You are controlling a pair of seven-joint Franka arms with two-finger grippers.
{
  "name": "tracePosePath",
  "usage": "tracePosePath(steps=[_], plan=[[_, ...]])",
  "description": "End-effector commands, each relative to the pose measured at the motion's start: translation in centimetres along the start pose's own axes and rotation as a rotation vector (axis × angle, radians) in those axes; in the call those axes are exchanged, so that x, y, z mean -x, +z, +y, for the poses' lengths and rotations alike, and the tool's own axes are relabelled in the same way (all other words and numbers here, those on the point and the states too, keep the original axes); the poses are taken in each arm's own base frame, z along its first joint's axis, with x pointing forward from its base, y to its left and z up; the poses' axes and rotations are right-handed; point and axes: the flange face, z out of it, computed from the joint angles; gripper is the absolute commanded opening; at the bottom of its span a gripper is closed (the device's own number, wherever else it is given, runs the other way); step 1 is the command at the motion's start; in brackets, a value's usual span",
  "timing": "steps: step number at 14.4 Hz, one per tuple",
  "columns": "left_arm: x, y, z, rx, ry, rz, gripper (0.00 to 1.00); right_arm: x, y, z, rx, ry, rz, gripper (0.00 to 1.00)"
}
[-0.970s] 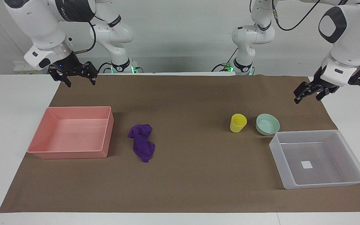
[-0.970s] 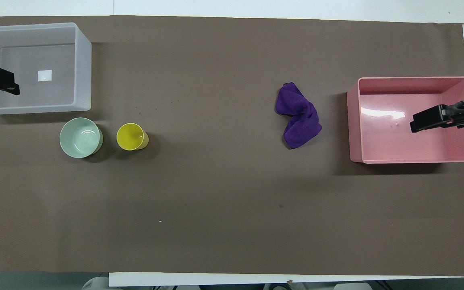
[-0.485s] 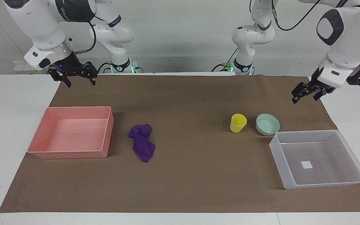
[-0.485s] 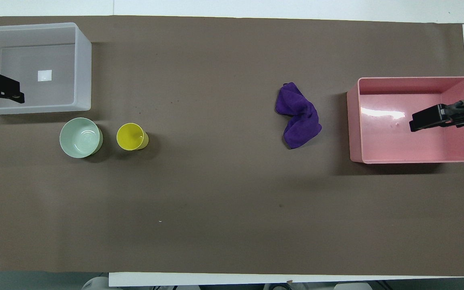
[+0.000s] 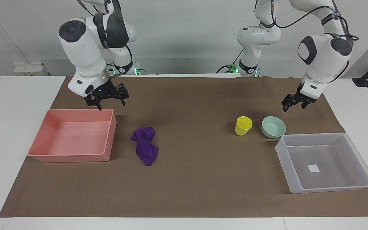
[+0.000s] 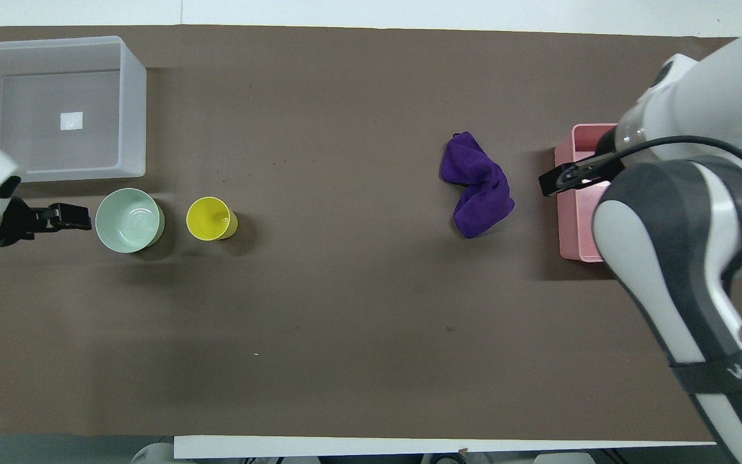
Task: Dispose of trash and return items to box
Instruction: 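Grasp the green bowl rim with the left gripper while the right grasps cloth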
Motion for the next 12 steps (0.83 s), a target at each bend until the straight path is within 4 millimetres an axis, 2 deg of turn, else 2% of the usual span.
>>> tracePosePath(steps=[1, 2, 3, 4, 5, 8, 9, 10, 12], plan=[[1.1, 5.2, 0.3, -0.003, -0.002, 0.016, 1.0, -2.5, 5.5, -2.3, -0.01, -0.033, 0.02, 0.99], [1.5, 6.9, 0.6, -0.001, -0.021, 0.027, 0.99, -2.9, 7.3, -2.4, -0.01, -0.035, 0.023, 0.99], [1.6, 8.1, 0.9, 0.004, -0.068, 0.049, 0.72, -3.4, 8.7, -2.7, -0.009, -0.04, 0.033, 0.99], [1.7, 8.3, 0.7, 0.004, -0.081, 0.054, 0.06, -3.9, 10.7, -4.3, -0.011, -0.066, 0.033, 0.99], [1.7, 8.4, 0.5, 0.002, -0.023, 0.051, 0.0, -4.2, 12.3, -4.6, -0.011, -0.069, 0.042, 0.99], [1.7, 8.8, 0.8, 0.001, 0.013, 0.044, 0.0, -3.9, 16.0, -4.8, -0.01, -0.073, 0.058, 0.98], [1.5, 8.7, 0.8, 0.001, 0.014, 0.047, 0.0, -3.6, 16.8, -4.8, -0.01, -0.072, 0.06, 0.95], [1.4, 8.5, 0.9, 0.001, 0.014, 0.045, 0.0, -3.5, 17.9, -4.8, -0.01, -0.071, 0.057, 0.9], [1.2, 7.5, 0.8, -0.004, 0.017, 0.01, 0.0, -3.2, 18.9, -4.6, -0.008, -0.072, 0.059, 0.71]])
